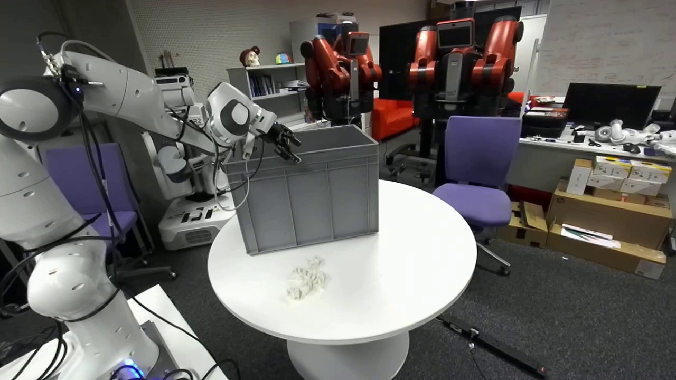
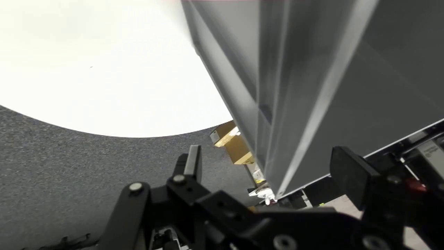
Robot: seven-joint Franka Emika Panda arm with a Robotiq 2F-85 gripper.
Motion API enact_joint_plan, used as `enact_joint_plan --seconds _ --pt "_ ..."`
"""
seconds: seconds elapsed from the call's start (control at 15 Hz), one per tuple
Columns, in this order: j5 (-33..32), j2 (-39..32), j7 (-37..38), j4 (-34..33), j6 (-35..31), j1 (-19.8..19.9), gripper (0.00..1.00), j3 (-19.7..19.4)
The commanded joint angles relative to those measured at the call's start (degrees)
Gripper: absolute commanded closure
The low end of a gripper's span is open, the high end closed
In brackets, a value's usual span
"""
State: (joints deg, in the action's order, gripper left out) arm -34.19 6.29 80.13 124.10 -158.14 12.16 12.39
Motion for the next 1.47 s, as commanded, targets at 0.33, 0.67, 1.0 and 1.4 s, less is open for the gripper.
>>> enact_joint_plan --seconds 0.33,0.67,1.0,1.4 --pt "-3.05 1.8 -3.04 12.76 -0.12 3.63 0.0 -4.99" --pt "-2.5 -2.89 -9.97 16.3 -1.74 4.81 0.0 -8.38" --pt "1.44 -10.38 -21.18 15.68 -5.76 5.45 0.0 -10.44" --pt "27.29 -20.66 -47.79 12.33 -9.44 11.56 0.0 -2.93"
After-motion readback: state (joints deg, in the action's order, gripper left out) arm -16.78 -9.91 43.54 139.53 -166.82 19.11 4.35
